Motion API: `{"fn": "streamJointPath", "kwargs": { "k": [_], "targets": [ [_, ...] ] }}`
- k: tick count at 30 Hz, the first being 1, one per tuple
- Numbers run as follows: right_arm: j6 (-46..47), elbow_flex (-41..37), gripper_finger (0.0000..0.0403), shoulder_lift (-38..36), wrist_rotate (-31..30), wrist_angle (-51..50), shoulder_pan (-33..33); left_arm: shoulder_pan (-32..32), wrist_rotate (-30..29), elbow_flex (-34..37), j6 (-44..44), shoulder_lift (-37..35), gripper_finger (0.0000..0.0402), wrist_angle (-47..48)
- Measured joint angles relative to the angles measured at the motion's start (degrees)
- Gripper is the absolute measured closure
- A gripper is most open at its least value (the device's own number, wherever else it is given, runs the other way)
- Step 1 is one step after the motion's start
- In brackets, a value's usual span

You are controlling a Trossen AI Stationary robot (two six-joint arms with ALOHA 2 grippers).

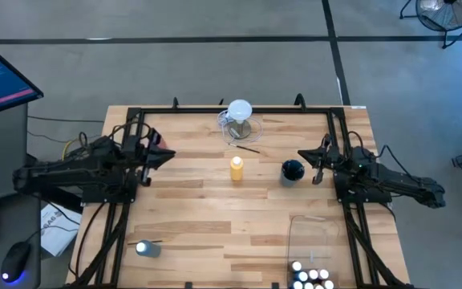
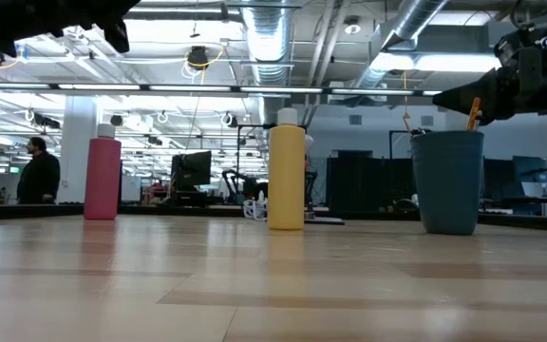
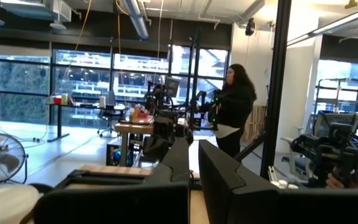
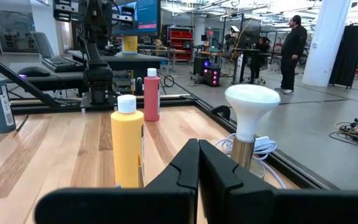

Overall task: Pick & Place Paint Supplies
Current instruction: Put the large yellow paint bottle into the bin

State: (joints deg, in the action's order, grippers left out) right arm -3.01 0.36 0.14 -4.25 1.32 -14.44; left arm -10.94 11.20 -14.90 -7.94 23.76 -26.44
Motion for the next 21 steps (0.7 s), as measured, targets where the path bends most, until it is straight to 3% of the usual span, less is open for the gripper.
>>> {"fn": "streamJointPath", "kwargs": {
  "k": [14, 21],
  "targets": [
    [0.00, 0.00, 0.0403, 0.02, -0.07, 0.00, 0.02, 0.00, -0.38, -0.02, -0.49, -7.55, 0.0402, 10.65],
    [0.00, 0.00, 0.0403, 0.02, -0.07, 0.00, 0.02, 0.00, -8.24, 0.01, 2.11, -7.64, 0.0402, 18.55]
  ]
}}
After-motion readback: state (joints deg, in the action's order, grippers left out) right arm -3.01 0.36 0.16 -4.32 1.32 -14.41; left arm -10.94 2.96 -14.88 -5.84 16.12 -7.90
